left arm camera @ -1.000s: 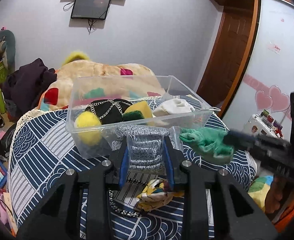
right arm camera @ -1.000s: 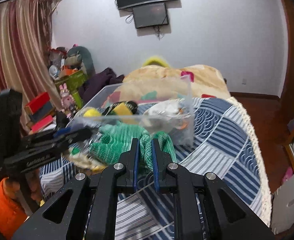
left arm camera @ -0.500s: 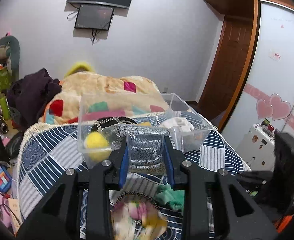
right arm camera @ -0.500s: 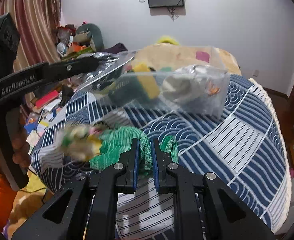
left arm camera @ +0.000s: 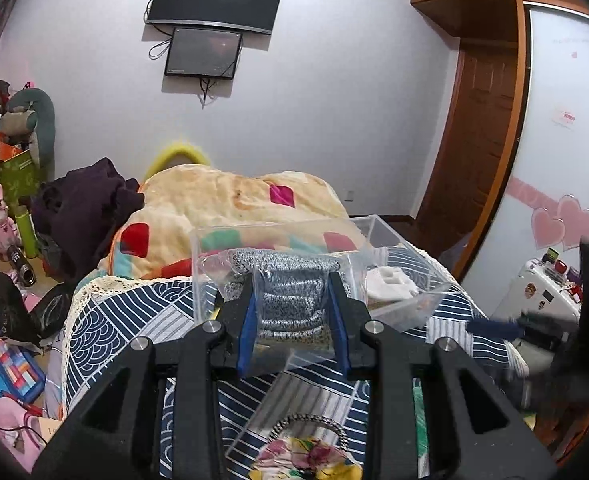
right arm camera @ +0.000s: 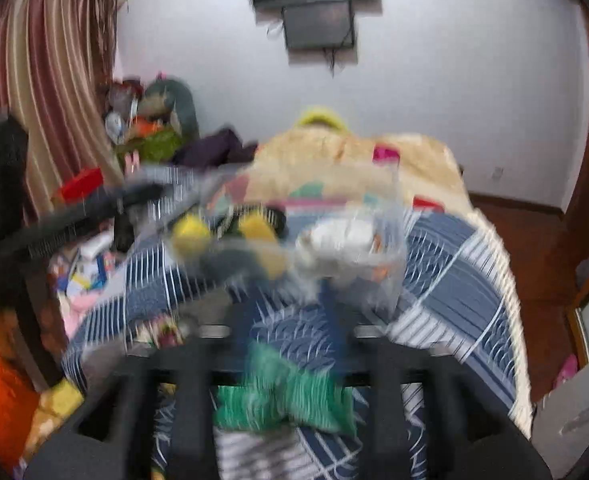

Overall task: Organize soft objects
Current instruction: 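Place the scrubber in the box with left tool while right drops cloth in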

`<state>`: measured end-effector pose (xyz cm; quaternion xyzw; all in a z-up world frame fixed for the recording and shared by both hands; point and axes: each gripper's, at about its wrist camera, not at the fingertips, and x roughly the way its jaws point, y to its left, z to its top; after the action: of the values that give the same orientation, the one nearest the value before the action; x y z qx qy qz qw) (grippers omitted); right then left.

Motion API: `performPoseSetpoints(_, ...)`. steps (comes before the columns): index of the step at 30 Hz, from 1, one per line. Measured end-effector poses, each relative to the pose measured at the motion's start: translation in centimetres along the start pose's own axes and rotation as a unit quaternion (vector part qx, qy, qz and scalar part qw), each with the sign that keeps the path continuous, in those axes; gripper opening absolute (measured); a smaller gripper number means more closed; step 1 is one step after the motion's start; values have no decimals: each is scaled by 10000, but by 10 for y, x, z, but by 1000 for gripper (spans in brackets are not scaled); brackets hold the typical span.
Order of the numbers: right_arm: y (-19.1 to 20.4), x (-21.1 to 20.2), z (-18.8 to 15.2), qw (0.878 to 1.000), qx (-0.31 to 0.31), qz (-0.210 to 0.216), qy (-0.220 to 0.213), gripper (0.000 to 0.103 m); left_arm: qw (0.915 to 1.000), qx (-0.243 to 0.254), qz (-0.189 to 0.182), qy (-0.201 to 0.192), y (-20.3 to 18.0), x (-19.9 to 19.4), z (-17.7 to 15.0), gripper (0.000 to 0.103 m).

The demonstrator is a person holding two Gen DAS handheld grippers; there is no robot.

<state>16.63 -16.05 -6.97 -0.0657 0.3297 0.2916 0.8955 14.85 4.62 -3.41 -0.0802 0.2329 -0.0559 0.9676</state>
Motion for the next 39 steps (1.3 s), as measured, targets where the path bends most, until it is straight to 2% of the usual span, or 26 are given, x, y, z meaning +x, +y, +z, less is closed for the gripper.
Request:
performPoseSetpoints(1,1,5,-7,10000,-43,-20,63,79,10000,-20,9,20,2,1,0,32)
performPoseSetpoints(6,3,34,-39,9968,-252,41,761,78,9998,-132,80,129,11,11,0,32)
performPoseSetpoints(9,4,36,-47,9962,-409,-107,766,58,9997,-139,124,146,13,15,-1,32)
performPoseSetpoints(11,2,32,-46,9966,-409,-74,706,37,9996,-143,164,153,13,18,-1,31)
performPoseSetpoints(12,0,30,-46,9969,-386,-52,689,20,9996,-156,172,161,14,20,-1,32)
performPoseSetpoints(13,-2,28,-43,9973,-343,-44,649,11,9996,-176,168,169,14,21,0,32)
performPoseSetpoints(18,-3,9,-24,9997,-158,-58,151,8,9996,-182,153,173,13,26,2,32)
performPoseSetpoints(24,-1,-14,17,9980,-1,-103,-627,8,9995,-177,187,206,12,34,3,32)
performPoseSetpoints(27,-1,-14,38,9961,43,-180,-862,8,9992,-210,160,302,13,43,3,32)
performPoseSetpoints(31,1,4,54,9954,-14,-419,-858,8,9985,-314,95,442,16,56,-2,32)
performPoseSetpoints(39,1,53,56,9972,-37,-676,-318,9,9972,-405,113,617,17,75,-9,37)
